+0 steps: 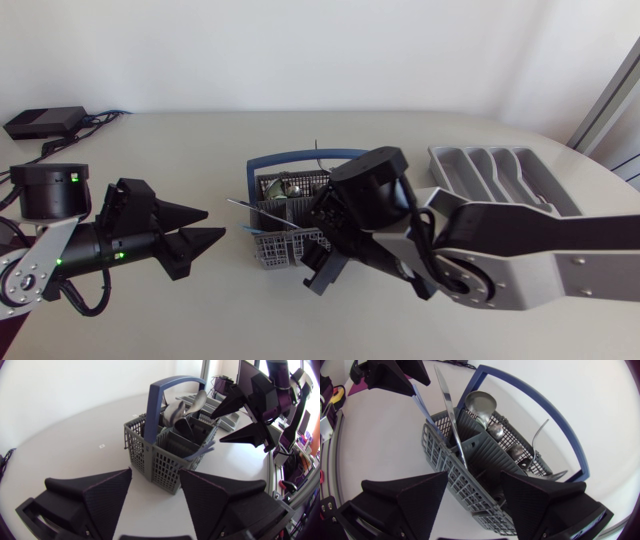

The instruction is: Sort the cutlery from the basket into the organizer compartments.

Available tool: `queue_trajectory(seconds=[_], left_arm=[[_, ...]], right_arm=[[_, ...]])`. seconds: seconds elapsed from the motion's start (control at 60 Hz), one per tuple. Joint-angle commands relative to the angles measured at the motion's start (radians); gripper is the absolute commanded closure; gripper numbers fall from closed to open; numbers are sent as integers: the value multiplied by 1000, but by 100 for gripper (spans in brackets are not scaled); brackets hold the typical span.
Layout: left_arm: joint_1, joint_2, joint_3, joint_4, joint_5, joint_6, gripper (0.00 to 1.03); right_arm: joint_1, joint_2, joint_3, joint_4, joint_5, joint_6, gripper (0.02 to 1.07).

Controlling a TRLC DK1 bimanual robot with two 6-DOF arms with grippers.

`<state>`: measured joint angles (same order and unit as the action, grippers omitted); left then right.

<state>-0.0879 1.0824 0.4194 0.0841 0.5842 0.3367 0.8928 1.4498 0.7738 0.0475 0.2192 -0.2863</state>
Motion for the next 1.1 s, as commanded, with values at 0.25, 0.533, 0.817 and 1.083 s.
queue_trajectory(seconds=[0.25,0.533,0.817,1.083], left_arm=[[-15,-42,-51,-12,77,65,32],[-16,-41,-59,-9,78,87,31],[-13,-24,-60,2,78,97,31],[-19,-27,-60,0,80,93,31]], right_arm=[[37,184,137,92,46,-48,31],[80,176,160,87,95,-86,31],[98,141,173,52,111,-90,31],[100,181,211,64,118,-86,32]])
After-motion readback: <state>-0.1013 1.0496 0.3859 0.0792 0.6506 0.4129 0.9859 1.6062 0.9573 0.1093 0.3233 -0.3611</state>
